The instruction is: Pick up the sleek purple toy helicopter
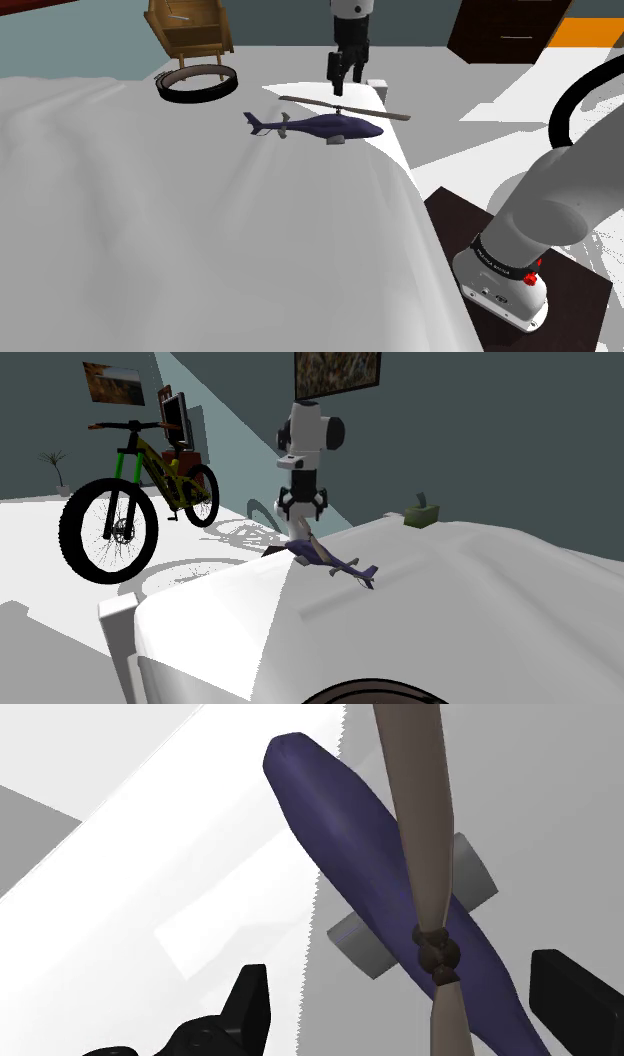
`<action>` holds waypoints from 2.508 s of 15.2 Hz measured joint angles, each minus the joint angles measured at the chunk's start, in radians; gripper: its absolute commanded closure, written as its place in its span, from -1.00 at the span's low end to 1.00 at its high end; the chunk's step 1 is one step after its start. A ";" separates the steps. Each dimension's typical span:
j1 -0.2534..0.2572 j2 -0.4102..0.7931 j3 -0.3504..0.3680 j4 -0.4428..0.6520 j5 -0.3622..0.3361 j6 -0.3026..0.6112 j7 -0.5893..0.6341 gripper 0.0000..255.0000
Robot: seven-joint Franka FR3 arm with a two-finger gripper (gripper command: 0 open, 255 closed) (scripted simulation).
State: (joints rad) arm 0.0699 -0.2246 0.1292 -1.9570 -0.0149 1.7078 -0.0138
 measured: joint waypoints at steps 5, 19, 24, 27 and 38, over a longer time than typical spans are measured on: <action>0.022 0.139 0.027 0.142 0.008 -0.004 0.005 -1.00; 0.025 0.148 0.030 0.056 0.008 0.092 0.008 1.00; 0.025 0.150 0.030 0.064 0.008 0.084 0.008 1.00; 0.024 0.151 0.029 0.098 0.008 0.052 0.007 1.00; 0.025 0.163 0.031 0.260 0.006 -0.099 0.008 1.00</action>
State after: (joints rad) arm 0.0950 -0.0618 0.1599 -1.6968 -0.0084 1.6087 -0.0059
